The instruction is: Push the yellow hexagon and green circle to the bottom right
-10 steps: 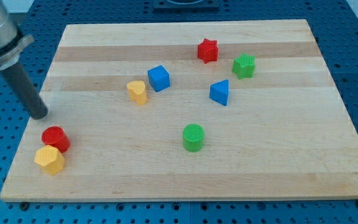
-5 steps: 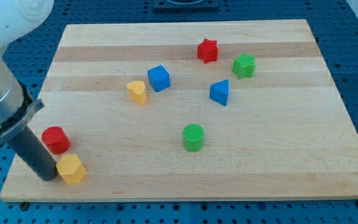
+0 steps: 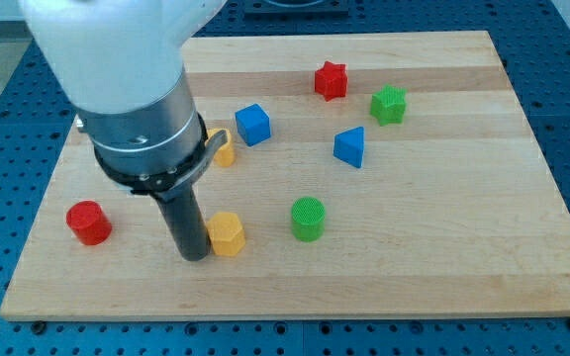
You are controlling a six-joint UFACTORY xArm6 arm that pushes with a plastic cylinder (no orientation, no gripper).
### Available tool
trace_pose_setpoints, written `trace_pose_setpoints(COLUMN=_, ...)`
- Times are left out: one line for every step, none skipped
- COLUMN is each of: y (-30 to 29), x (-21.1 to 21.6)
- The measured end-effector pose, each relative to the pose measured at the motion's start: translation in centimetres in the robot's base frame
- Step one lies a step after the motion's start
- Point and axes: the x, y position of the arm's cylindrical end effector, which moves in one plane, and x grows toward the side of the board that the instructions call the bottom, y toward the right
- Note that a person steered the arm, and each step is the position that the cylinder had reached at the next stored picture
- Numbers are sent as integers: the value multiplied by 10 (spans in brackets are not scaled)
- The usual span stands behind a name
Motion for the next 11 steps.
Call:
trace_pose_setpoints(y=4, x=-7)
trace_pose_setpoints(y=28, x=-22)
trace_pose_setpoints(y=68, x=-34)
trace_pose_setpoints(y=108, x=-34)
trace_pose_setpoints(y=142, x=-33)
trace_pose_setpoints(y=167, x=-33)
trace_pose_setpoints(y=169, x=-46)
trace_pose_setpoints(y=178, x=-56)
trace_pose_setpoints(y=197, x=-52)
trace_pose_setpoints(y=219, x=-45)
trace_pose_setpoints(y=238, x=-42)
